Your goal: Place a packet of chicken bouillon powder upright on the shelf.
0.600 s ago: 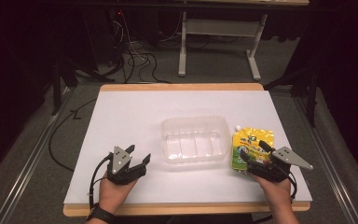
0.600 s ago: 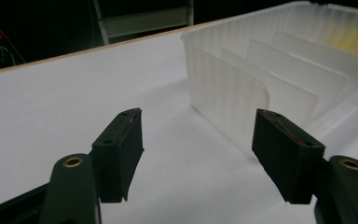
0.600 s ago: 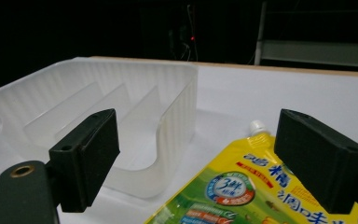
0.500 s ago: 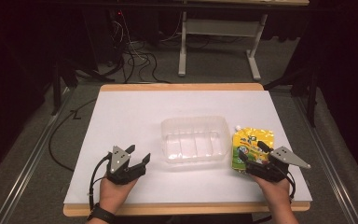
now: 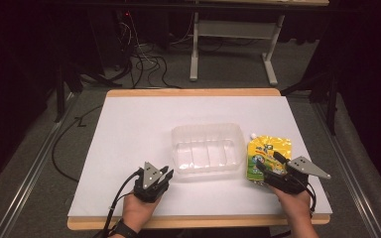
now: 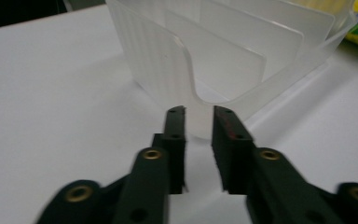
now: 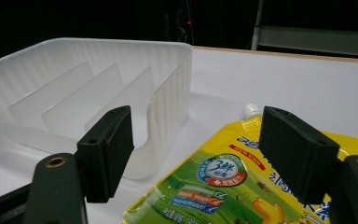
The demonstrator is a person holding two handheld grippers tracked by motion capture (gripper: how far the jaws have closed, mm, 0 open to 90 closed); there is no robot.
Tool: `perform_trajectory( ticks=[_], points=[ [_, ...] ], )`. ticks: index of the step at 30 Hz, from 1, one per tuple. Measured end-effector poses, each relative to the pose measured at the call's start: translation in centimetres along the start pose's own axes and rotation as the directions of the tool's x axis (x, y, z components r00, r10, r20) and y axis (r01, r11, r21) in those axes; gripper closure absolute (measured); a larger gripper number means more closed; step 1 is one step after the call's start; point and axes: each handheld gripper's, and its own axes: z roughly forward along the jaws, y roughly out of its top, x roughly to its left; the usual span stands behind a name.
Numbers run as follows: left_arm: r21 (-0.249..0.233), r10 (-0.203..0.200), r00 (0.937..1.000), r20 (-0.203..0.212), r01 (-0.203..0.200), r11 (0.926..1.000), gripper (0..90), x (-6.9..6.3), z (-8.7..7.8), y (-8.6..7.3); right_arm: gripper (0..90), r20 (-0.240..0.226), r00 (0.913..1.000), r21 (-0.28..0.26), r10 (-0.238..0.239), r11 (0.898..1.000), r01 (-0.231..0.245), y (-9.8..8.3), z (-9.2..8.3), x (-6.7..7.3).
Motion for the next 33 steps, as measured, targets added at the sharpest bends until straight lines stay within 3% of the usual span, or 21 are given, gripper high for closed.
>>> perform_trajectory(
  ticks=[3,4,5,8,11,15,20,24,25,28,29,30,31,33],
  points=[
    [0.032,0.025,0.9972,0.071,-0.027,0.9991,90.0,-1.2,0.9,-0.2,26.8,0.013,0.9999,0.017,0.001,1.000,-0.001,-0.2,-0.1,-0.3],
    [0.032,0.025,0.9972,0.071,-0.027,0.9991,90.0,-1.2,0.9,-0.2,26.8,0.015,0.9999,0.020,0.004,1.000,-0.004,-0.3,-0.1,-0.4],
    [0.049,0.056,0.9949,0.084,-0.061,0.9970,90.0,-1.9,1.8,0.0,26.8,0.029,0.9995,0.026,0.014,1.000,-0.015,-0.3,-0.3,-0.7],
    [0.057,0.055,0.9958,0.073,-0.059,0.9966,90.0,-1.9,2.5,0.3,27.0,0.042,0.9986,0.031,0.033,0.999,-0.034,-0.4,-0.5,-1.2],
    [0.062,0.026,0.9974,0.068,-0.030,0.9976,90.0,-1.4,3.4,0.6,28.6,0.051,0.9977,0.052,0.046,0.997,-0.048,-0.9,-0.8,-2.1],
    [0.056,0.025,0.9952,0.094,-0.030,0.9980,85.2,-1.6,3.4,0.6,29.6,0.068,0.9969,0.061,0.040,0.997,-0.044,-1.1,-1.0,-2.6],
    [0.001,0.025,0.9915,0.128,-0.026,0.9997,77.6,-1.7,1.9,1.1,34.0,0.125,0.9891,0.081,0.078,0.993,-0.088,-0.7,-1.0,-4.7],
    [-0.037,0.012,0.9955,0.094,-0.008,0.9993,64.9,-0.3,0.4,1.5,37.5,0.169,0.9767,0.132,0.133,0.979,-0.156,-0.4,0.4,-7.6],
    [-0.037,0.012,0.9955,0.094,-0.008,0.9993,64.1,-0.3,0.4,1.5,37.4,0.169,0.9744,0.139,0.148,0.975,-0.173,-0.5,0.8,-8.2],
    [-0.054,-0.030,0.9958,0.087,0.035,0.9979,62.8,1.6,-0.5,1.6,33.4,0.186,0.9638,0.184,0.191,0.957,-0.225,-0.8,2.3,-9.6],
    [-0.054,-0.030,0.9958,0.087,0.035,0.9979,62.7,1.6,-0.5,1.6,33.4,0.186,0.9638,0.184,0.191,0.957,-0.225,-0.8,2.3,-9.6],
    [-0.059,-0.032,0.9961,0.082,0.037,0.9975,62.0,1.9,-0.6,1.5,29.0,0.194,0.9567,0.223,0.217,0.940,-0.259,-1.0,3.2,-10.5],
    [-0.065,-0.034,0.9968,0.073,0.038,0.9971,62.0,2.2,-0.8,1.5,29.0,0.194,0.9567,0.223,0.217,0.940,-0.259,-1.0,3.2,-10.5],
    [-0.072,-0.043,0.9973,0.060,0.047,0.9963,61.3,2.8,-1.1,1.6,27.8,0.206,0.9471,0.247,0.246,0.923,-0.294,-1.2,4.1,-11.7]
  ],
)
